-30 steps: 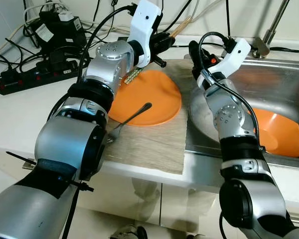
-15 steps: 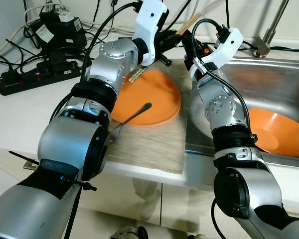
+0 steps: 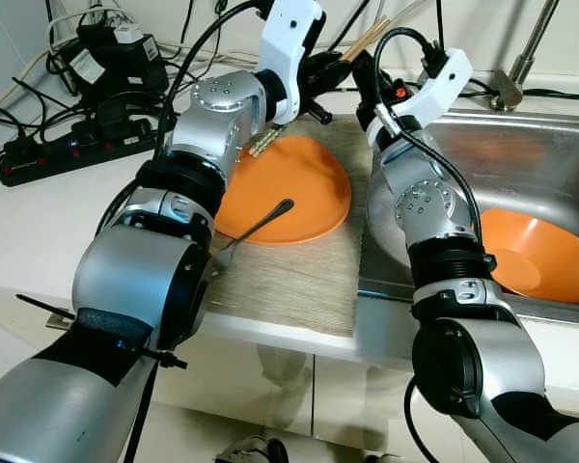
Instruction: Kitchen organization
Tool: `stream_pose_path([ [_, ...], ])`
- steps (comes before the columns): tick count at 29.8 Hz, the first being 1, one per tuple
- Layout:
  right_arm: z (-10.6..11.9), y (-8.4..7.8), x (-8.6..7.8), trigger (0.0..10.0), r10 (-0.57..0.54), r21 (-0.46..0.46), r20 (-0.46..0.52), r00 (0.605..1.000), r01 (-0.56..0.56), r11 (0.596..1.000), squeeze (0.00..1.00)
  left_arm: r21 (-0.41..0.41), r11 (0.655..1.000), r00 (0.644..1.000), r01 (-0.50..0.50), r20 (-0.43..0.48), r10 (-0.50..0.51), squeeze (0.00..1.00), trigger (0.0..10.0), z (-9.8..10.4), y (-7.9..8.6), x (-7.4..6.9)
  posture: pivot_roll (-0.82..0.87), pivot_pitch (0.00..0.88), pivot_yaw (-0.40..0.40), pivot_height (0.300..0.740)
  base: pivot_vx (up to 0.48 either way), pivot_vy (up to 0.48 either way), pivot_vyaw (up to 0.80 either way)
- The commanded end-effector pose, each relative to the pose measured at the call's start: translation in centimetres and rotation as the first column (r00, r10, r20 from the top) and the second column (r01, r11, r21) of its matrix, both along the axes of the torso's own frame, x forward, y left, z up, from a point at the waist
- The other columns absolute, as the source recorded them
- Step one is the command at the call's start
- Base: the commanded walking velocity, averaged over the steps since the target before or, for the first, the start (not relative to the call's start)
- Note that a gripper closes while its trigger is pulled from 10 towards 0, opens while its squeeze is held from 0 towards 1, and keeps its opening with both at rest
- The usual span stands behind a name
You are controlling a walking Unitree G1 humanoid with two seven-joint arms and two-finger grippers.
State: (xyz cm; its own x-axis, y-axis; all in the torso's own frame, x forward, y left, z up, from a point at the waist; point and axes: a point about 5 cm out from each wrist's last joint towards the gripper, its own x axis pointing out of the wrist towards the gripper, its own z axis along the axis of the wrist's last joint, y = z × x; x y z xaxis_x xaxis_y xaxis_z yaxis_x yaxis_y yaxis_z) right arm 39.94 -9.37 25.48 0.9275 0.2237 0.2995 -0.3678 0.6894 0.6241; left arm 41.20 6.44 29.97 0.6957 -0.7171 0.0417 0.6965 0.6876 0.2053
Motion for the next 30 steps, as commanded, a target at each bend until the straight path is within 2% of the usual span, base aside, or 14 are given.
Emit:
stream_pose_path([
  [1,2.5,1.0,-0.2,10.0,0.024,-0.014,0.093,0.995,-0.022,1.0,1.0,0.044,0.999,0.999,-0.023,-0.034,0.024,0.0,0.0,-0.7,0.4,0.2,-0.07,0.0,0.133,0.74,0.0,0.0,0.0],
  [8,2.7,0.8,-0.4,10.0,0.013,-0.039,0.111,0.994,-0.009,0.999,1.0,0.058,0.997,0.999,-0.042,-0.031,0.044,0.0,0.0,-0.9,0.7,0.3,-0.07,0.0,0.139,0.74,0.0,0.0,0.0],
  [9,3.0,0.7,-0.4,10.0,0.008,-0.054,0.119,0.993,-0.002,0.999,0.0,0.065,0.996,0.998,-0.059,-0.027,0.061,0.0,0.0,-0.9,1.0,0.4,-0.07,0.0,0.142,0.74,0.0,0.0,0.0],
  [18,3.3,0.7,-0.9,10.0,0.029,-0.071,0.134,0.991,-0.019,0.997,0.0,0.063,0.987,0.989,-0.149,0.0,0.15,0.0,0.0,-0.2,2.5,0.8,-0.08,0.0,0.145,0.74,0.0,0.0,0.0],
  [30,2.6,1.7,-1.3,10.0,0.092,-0.047,0.102,0.991,-0.087,0.995,0.0,0.046,0.989,0.99,-0.14,0.023,0.139,0.0,0.0,0.8,1.9,0.8,-0.08,0.0,0.148,0.74,0.0,0.0,0.0],
])
